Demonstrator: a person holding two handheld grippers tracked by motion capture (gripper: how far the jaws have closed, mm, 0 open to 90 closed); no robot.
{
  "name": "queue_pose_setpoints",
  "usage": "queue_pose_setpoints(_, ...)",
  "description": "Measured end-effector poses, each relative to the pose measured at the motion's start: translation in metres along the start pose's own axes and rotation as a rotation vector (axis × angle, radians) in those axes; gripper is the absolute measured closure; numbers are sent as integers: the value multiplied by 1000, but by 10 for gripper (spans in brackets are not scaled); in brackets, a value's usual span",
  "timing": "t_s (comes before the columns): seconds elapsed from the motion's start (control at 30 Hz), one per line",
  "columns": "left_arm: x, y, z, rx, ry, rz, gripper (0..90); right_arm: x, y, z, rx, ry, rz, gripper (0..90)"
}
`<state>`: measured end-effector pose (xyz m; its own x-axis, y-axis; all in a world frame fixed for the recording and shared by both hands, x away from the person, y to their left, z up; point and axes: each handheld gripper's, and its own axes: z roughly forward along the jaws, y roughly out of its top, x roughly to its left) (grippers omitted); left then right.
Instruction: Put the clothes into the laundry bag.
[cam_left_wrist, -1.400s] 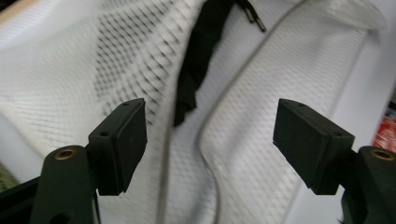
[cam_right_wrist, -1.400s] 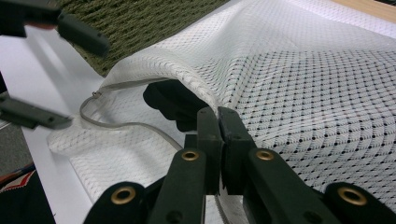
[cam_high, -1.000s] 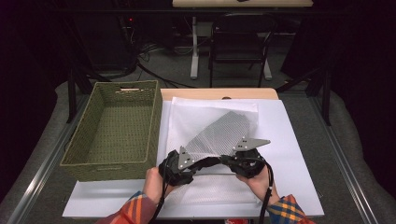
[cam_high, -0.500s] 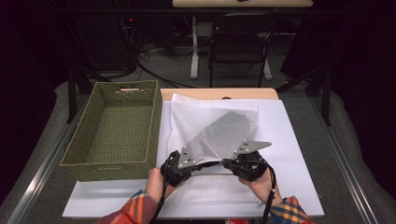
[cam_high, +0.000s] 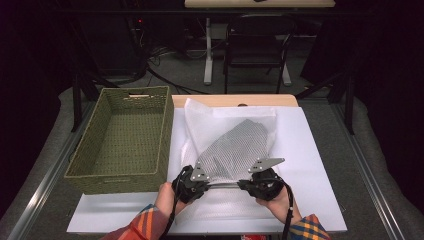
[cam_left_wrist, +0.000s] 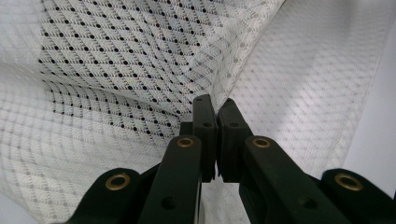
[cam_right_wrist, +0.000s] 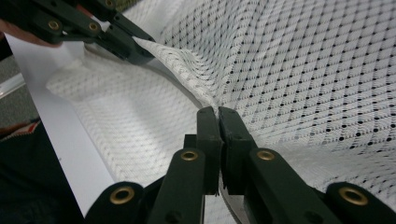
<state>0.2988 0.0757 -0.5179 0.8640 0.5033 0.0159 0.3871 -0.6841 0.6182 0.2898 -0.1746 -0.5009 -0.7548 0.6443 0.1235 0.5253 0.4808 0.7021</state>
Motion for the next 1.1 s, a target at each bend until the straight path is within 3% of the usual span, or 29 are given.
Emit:
queue_pose_setpoints(0.5, 6, -9, 18, 120, -73, -2, 866, -9, -22, 37, 158, 10, 1, 836)
queue_pose_setpoints(0.7, 8, -13, 19, 102, -105, -22, 805, -9, -24, 38, 166, 17, -12, 799)
queue_pose_setpoints(0.93, 5, -12, 13, 125, -142, 3, 603, -7, -23, 32, 165, 19, -25, 654)
queue_pose_setpoints(1.0, 4, -13, 8, 104, -148, -1, 514, -5, -22, 30, 149, 24, -29, 596)
queue_pose_setpoints(1.1, 4, -14, -1, 69, -124, -10, 370, -2, -18, 24, 117, 19, -57, 513)
